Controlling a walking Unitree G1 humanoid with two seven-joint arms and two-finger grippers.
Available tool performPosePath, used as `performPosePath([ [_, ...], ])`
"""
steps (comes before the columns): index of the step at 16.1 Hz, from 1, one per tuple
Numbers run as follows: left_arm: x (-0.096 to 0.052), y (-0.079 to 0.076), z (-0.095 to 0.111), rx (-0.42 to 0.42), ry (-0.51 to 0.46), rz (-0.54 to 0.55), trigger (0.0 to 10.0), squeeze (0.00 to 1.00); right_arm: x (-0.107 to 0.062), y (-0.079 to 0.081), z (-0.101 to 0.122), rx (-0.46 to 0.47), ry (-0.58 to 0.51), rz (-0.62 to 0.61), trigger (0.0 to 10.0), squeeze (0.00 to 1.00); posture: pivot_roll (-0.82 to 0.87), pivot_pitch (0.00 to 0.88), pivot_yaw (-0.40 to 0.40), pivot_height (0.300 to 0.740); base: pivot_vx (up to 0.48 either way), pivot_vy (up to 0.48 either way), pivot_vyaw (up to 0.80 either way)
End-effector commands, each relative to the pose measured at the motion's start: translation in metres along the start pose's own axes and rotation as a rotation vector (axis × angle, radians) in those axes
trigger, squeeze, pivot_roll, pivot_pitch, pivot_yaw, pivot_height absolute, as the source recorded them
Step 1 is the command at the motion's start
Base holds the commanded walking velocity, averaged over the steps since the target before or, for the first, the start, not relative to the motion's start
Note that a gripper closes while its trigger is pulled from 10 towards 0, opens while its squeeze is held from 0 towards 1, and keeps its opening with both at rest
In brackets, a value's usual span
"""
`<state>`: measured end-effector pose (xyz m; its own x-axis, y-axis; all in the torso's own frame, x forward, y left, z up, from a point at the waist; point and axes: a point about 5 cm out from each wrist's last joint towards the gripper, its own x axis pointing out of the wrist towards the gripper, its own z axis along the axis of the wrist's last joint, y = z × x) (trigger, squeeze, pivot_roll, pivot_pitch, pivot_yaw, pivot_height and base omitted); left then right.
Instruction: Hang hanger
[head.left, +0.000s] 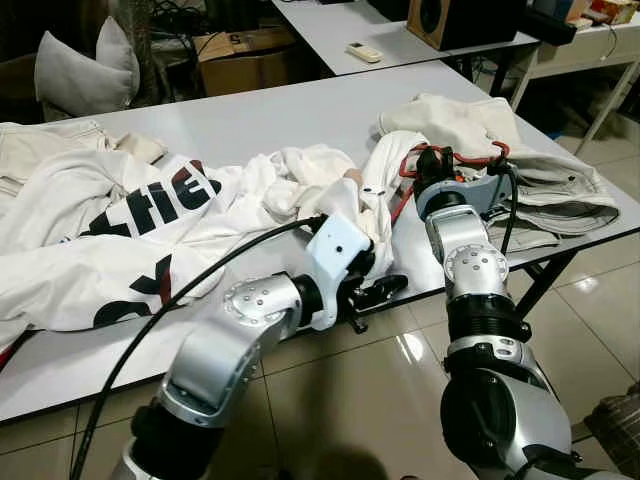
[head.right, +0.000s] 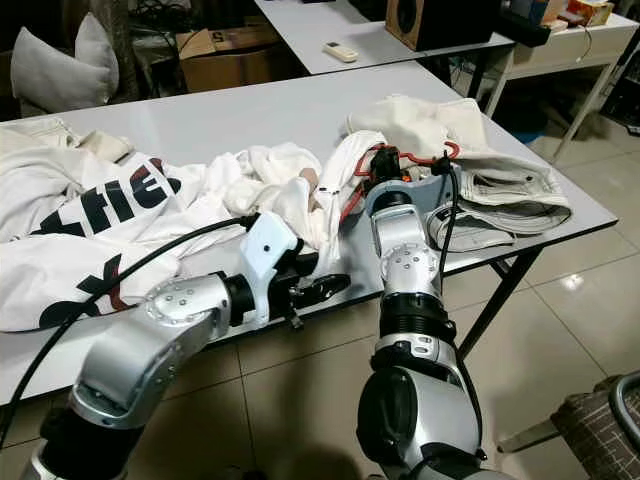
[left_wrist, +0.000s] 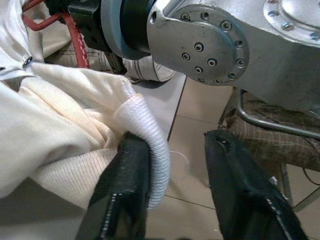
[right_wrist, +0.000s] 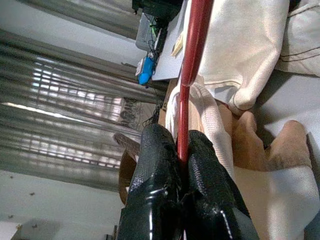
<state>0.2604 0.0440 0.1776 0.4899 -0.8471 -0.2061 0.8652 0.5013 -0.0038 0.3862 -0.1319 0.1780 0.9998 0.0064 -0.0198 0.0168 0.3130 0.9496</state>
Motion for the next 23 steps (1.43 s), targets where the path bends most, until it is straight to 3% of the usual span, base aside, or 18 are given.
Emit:
performPosePath([
  [1,-0.004,-0.003,0.007,0.029,-0.030,-0.056,10.0,1.00,-0.001,0.003,0.008,-0.022,-0.024,0.028,10.0,0.00,-0.15,0.000,0.034,0.740,0.000,0.000,0.00],
  [2,-0.008,0.001,0.004,0.057,-0.001,-0.047,10.0,1.00,-0.002,0.001,0.011,-0.080,-0.032,0.017,10.0,0.00,-0.15,0.000,0.037,0.740,0.000,0.000,0.00],
  [3,-0.011,0.014,0.000,0.073,0.039,0.053,10.0,1.00,-0.003,0.000,0.015,-0.127,-0.025,0.024,10.0,0.00,-0.15,0.000,0.041,0.740,0.000,0.000,0.00],
  [5,-0.019,0.032,0.000,0.102,0.059,0.160,10.0,1.00,-0.006,-0.001,0.020,-0.156,-0.014,0.048,10.0,0.00,-0.16,0.000,0.051,0.740,0.000,0.000,0.00],
  [7,-0.028,0.030,0.002,0.080,0.031,0.074,10.0,1.00,-0.011,-0.002,0.027,-0.136,-0.043,0.074,10.0,0.00,-0.16,0.000,0.056,0.740,0.000,0.000,0.00],
  [9,-0.037,0.033,-0.002,0.073,0.036,0.054,10.0,1.00,-0.015,-0.001,0.032,-0.155,-0.050,0.103,10.0,0.00,-0.17,0.000,0.064,0.740,0.000,0.000,0.00],
  [12,-0.057,0.065,-0.006,0.063,0.018,0.244,10.0,1.00,-0.029,0.008,0.038,-0.233,-0.009,0.199,10.0,0.00,-0.16,0.000,0.070,0.740,0.000,0.000,0.16],
  [14,-0.071,0.089,-0.004,0.005,-0.055,0.478,10.0,1.00,-0.049,0.028,0.049,-0.346,0.002,0.335,10.0,0.00,-0.16,0.000,0.079,0.740,0.000,0.000,0.80],
  [15,-0.075,0.089,-0.008,-0.016,-0.058,0.511,10.0,1.00,-0.060,0.039,0.054,-0.417,-0.005,0.385,10.0,0.00,-0.16,0.000,0.085,0.740,0.000,0.000,0.80],
  [17,-0.073,0.073,-0.018,-0.029,-0.051,0.497,10.0,1.00,-0.085,0.054,0.062,-0.614,0.004,0.455,10.0,0.00,-0.15,0.000,0.083,0.740,0.000,0.000,0.80],
  [19,-0.070,0.068,-0.018,-0.028,-0.076,0.497,10.0,1.00,-0.095,0.058,0.066,-0.597,0.012,0.479,10.0,0.00,-0.15,0.000,0.078,0.740,0.000,0.000,0.80],
  [23,-0.061,0.068,-0.016,-0.048,-0.131,0.553,10.0,1.00,-0.115,0.084,0.081,-0.629,-0.007,0.611,10.0,0.00,-0.16,0.000,0.046,0.740,0.000,0.000,0.80],
])
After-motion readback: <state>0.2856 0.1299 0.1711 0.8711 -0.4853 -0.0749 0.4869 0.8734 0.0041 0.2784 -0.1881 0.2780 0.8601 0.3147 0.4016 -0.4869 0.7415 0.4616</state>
